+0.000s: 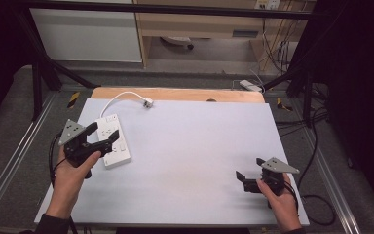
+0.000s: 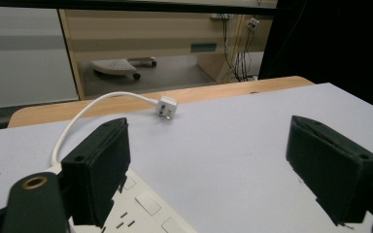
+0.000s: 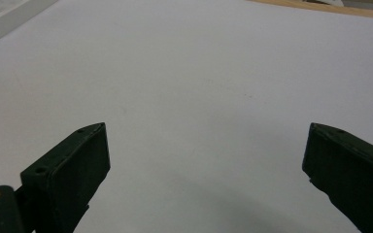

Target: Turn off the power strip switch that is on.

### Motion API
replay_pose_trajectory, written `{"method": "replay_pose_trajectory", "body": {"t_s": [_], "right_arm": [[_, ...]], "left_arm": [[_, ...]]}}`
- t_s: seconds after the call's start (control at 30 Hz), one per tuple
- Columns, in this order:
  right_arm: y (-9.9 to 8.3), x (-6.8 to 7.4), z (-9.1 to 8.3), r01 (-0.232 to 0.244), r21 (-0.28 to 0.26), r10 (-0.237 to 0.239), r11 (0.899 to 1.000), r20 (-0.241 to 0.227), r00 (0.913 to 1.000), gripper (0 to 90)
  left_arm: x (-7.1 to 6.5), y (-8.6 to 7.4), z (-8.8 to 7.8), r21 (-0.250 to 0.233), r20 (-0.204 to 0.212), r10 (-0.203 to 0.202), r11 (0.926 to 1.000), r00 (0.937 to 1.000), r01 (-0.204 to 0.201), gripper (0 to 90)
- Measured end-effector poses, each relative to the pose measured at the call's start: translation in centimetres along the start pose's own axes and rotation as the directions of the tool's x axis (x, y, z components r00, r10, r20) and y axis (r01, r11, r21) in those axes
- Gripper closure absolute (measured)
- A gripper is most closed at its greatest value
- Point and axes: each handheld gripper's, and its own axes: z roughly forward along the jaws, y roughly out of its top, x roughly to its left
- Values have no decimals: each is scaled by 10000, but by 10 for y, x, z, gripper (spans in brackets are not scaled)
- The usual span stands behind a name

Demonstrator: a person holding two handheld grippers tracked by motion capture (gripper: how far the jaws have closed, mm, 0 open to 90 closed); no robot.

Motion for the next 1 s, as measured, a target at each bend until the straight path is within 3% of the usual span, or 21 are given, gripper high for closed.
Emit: {"method": "replay_pose_trajectory", "body": {"t_s": [0.4, 0.5, 1.0], "right_arm": [[0, 0, 0, 20, 34, -20, 10000, -2, 10000, 36], [0, 0, 1, 25, 81, -25, 10000, 13, 10000, 36], [0, 0, 1, -1, 139, 0, 9999, 83, 10000, 35]], "left_arm": [[-2, -12, 10, 308, -43, -58, 9995, 10000, 59, 281], [0, -14, 12, 373, 8, -130, 9992, 9999, 130, 365], [11, -24, 18, 568, -199, -401, 9975, 9990, 412, 531]]}}
